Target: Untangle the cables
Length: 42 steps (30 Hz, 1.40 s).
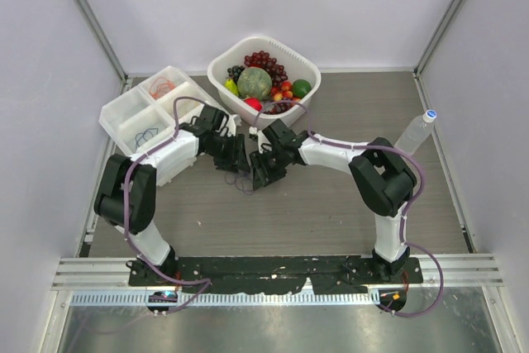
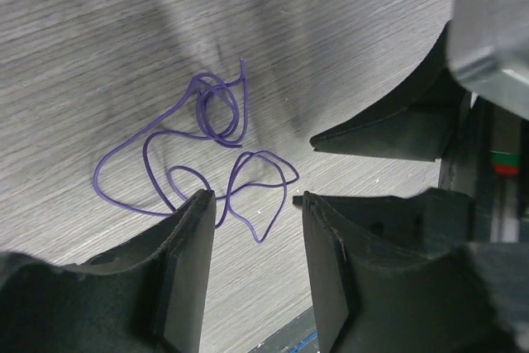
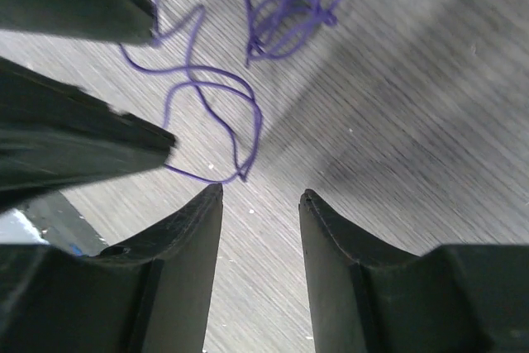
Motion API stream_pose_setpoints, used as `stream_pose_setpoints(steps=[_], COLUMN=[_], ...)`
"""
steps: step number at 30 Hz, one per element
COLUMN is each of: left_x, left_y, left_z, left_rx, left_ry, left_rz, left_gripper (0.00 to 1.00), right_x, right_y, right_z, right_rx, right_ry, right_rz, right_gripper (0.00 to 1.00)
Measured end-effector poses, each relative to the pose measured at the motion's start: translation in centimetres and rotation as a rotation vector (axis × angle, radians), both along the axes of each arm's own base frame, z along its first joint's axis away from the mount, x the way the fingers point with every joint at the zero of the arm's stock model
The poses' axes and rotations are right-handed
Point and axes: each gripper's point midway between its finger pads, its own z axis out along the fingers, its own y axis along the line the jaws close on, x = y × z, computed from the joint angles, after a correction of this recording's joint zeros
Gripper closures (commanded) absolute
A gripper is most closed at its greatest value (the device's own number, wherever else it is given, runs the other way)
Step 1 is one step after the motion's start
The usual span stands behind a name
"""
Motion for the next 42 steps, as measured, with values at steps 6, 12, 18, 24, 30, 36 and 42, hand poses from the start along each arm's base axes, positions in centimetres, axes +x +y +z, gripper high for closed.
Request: stream_pose_setpoints(steps=[6,12,18,24,30,36,42], left_x=[-0.2,-0.9,-0.8,-0.6,-0.6,0.9,1.5], left_y=[0.8,2.4,3.0,3.2,3.1,3.9,6.2], left_z=[-0.2,1.8,1.5,-1.5,-2.8,-1.6,2.3], left_rx=[0.044,0.085,0.1,0.108,0.121,0.179,0.264], left_ry=[0.0,-0.07,-0.053,0.042,0.083,0.02,-0.122], left_rz=[0.019,0.049,0.079,0.096,0.086,0.084,0.127], left_gripper=[0.37,0.32,0.47,0.63,1.0,1.0,1.0], right_x=[-0.6,0.1,0.5,0.5,0.5,0.3,1.8], right_y=[-0.6,0.5,0.9,0.9,0.8,-1.4,-7.1], right_z=[-1.3,-1.0,-0.8,-0.8,-0.8,0.7,5.7], right_rx=[-0.031,-0.005,0.01,0.011,0.008,-0.035,-0.132], right_ry=[-0.009,-0.067,-0.086,-0.09,-0.094,-0.158,-0.39], right_rz=[0.01,0.009,0.008,0.009,0.005,-0.046,-0.25], right_gripper=[0.53,0.59,0.76,0.99,0.99,0.99,0.99])
